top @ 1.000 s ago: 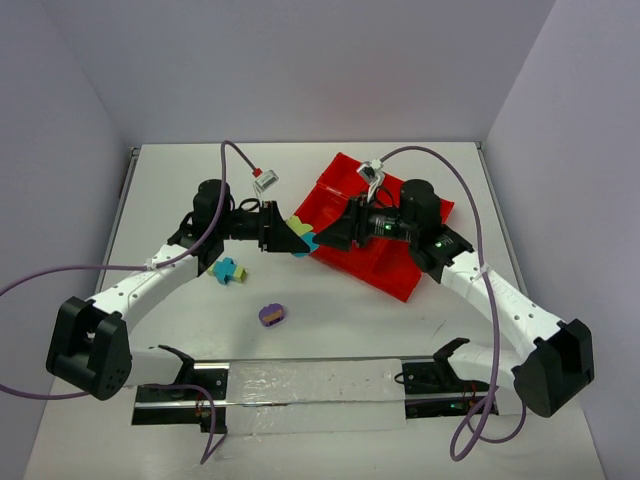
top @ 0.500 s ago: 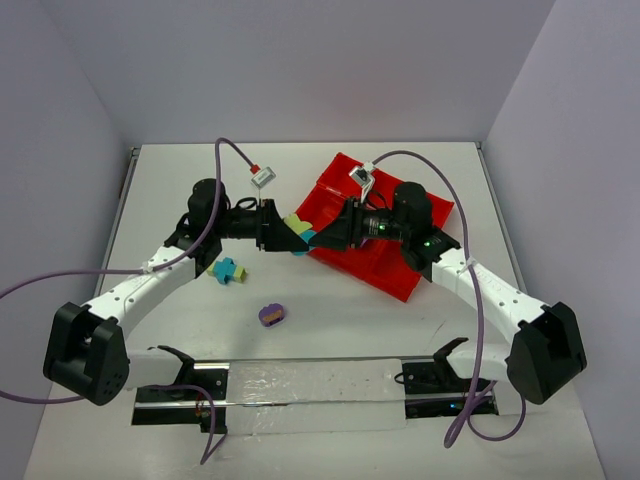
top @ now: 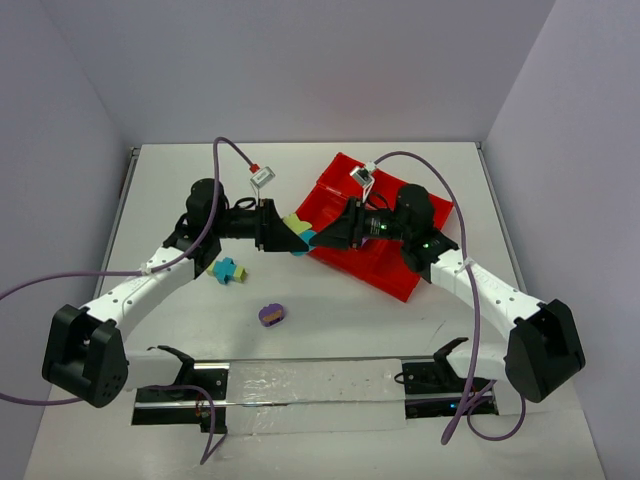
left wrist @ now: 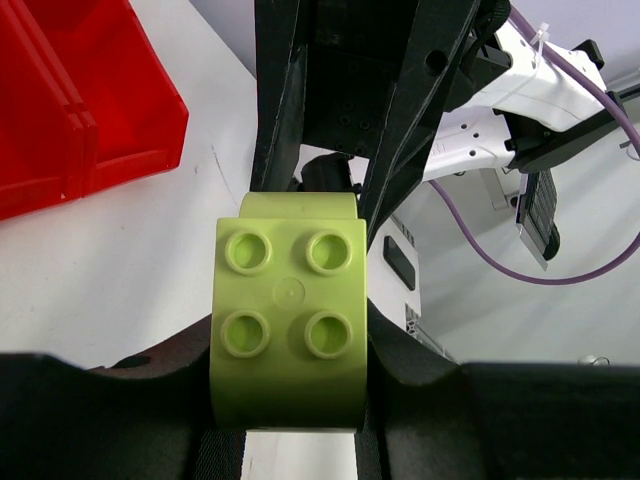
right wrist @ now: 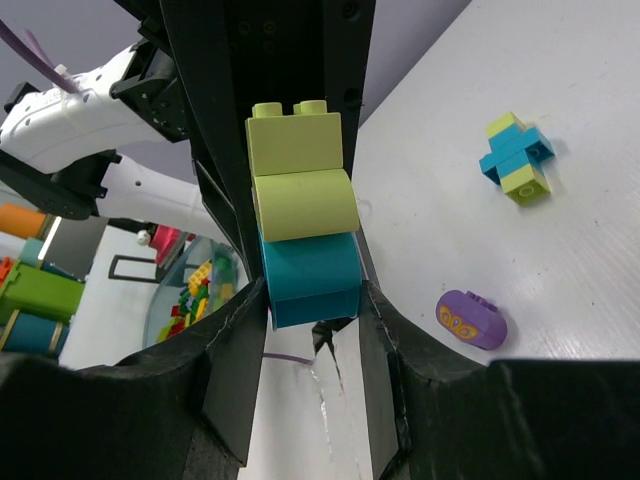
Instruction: Sort the legos into containers by color
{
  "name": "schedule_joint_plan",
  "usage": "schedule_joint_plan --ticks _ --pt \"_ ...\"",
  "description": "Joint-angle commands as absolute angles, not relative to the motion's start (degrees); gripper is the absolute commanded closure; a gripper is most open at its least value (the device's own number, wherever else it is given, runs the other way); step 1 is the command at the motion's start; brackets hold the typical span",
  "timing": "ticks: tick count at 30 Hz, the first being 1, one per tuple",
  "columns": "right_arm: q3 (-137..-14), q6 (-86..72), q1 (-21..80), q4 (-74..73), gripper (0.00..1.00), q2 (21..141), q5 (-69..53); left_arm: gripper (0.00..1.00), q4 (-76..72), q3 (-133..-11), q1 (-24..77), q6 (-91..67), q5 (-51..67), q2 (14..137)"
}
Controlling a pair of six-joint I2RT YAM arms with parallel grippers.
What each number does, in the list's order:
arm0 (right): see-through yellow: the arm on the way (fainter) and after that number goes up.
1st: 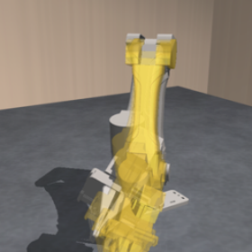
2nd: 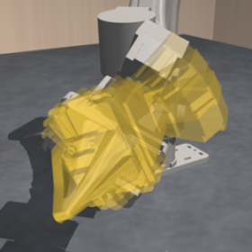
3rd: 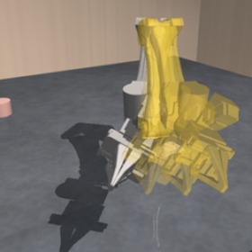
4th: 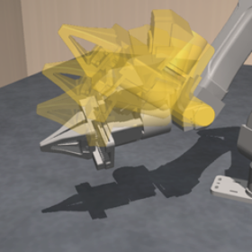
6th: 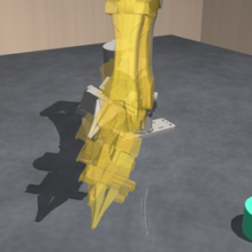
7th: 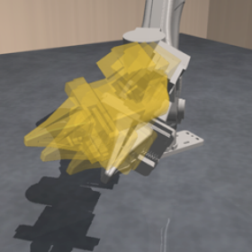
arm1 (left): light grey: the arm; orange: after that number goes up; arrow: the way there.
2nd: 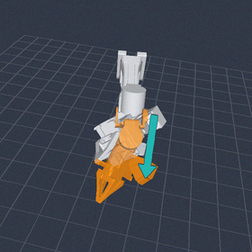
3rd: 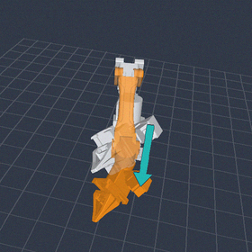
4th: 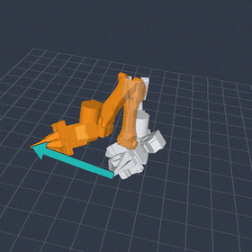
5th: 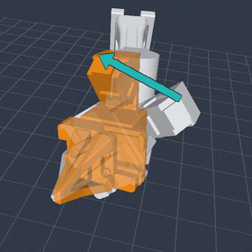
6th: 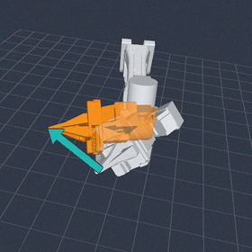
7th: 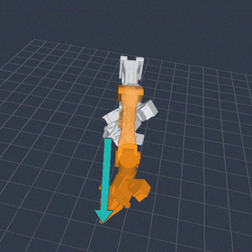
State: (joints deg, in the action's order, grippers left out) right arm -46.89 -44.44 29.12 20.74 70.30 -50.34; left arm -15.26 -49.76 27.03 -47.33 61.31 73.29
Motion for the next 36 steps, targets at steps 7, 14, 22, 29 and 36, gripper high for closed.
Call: schedule_joint_plan --ticks 7,14,22,29,36 --pt "-46.9 -42.5 29.2 20.2 1.0 68.9 -48.3 0.56 -18.7 -51.3 27.3 -45.4 60.9 70.6" --pt "-46.6 -42.1 29.2 19.0 1.0 68.3 -47.1 0.04 -17.9 -52.0 27.3 -44.9 61.2 71.1" --pt "-46.3 -40.9 29.2 16.9 1.0 67.2 -46.1 0.01 -12.0 -53.3 26.8 -42.3 58.5 71.2" --pt "-45.9 -39.4 29.2 15.2 1.0 65.3 -46.1 0.01 -14.3 -52.0 23.7 -44.3 58.7 70.1" --pt "-45.4 -38.9 29.2 14.8 1.0 65.0 -46.7 0.09 -22.0 -50.2 23.1 -49.8 60.3 70.2"
